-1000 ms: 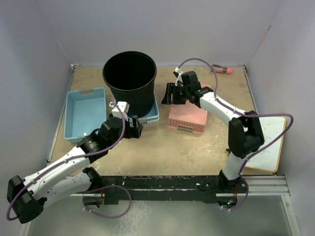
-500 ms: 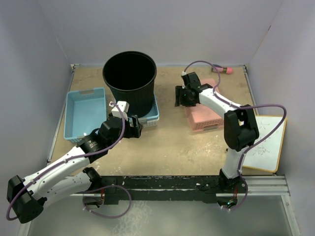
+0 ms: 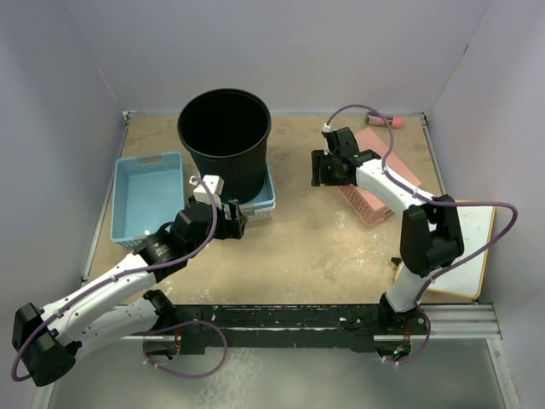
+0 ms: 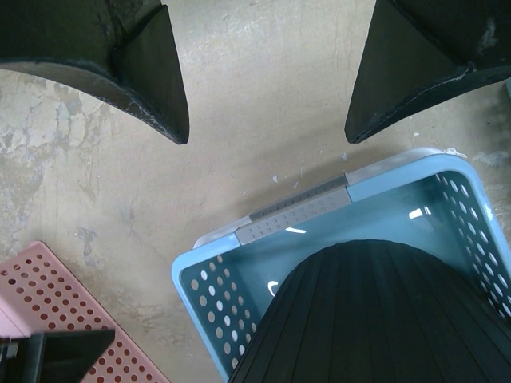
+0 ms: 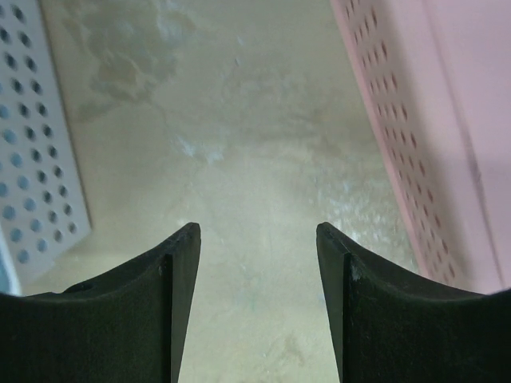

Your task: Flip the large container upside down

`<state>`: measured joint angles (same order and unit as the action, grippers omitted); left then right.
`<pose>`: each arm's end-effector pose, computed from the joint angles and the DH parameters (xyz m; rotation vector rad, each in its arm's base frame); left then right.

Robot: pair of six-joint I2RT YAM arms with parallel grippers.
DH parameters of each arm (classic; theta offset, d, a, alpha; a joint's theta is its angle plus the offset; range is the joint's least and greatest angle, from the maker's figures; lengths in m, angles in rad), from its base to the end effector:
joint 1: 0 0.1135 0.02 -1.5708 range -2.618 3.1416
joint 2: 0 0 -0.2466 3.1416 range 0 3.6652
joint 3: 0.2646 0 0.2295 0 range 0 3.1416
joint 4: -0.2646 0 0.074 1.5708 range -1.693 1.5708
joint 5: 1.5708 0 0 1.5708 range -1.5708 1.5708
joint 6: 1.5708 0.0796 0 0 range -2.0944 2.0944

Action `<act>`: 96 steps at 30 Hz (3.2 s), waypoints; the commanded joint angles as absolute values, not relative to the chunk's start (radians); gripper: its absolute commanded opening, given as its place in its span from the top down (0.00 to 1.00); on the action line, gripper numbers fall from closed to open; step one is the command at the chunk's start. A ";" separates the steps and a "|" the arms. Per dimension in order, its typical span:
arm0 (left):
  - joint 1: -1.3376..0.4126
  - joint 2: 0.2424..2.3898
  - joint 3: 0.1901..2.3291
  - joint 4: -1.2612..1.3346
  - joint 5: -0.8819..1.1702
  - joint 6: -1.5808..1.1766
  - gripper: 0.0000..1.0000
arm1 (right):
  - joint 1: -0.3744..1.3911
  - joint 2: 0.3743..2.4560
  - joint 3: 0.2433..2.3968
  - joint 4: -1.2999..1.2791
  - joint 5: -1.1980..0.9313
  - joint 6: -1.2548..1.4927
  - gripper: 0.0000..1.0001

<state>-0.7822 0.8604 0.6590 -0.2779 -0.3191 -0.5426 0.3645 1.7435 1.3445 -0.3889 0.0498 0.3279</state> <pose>0.1743 -0.1380 0.2460 0.0462 2.0612 -0.5060 0.3733 0.1382 0.2169 -0.0190 2.3747 0.2769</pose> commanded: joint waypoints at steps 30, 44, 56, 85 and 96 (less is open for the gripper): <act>-0.790 0.822 0.912 -0.432 -0.541 -0.513 0.21 | 0.198 1.744 1.391 -0.270 -0.049 0.346 0.34; -0.790 0.934 1.250 -0.550 -0.932 -0.502 0.12 | 0.253 1.496 1.123 -0.217 -0.227 0.355 0.30; -0.544 1.306 1.719 -0.864 -0.709 -0.621 0.12 | 0.255 1.483 1.147 -0.227 -0.210 0.342 0.29; -0.440 1.398 1.783 -0.786 -0.578 -0.531 1.00 | 0.255 1.448 1.161 -0.245 -0.191 0.338 0.29; -0.440 1.328 1.764 -0.657 -0.514 -0.460 1.00 | 0.255 1.327 1.173 -0.227 -0.241 0.326 0.28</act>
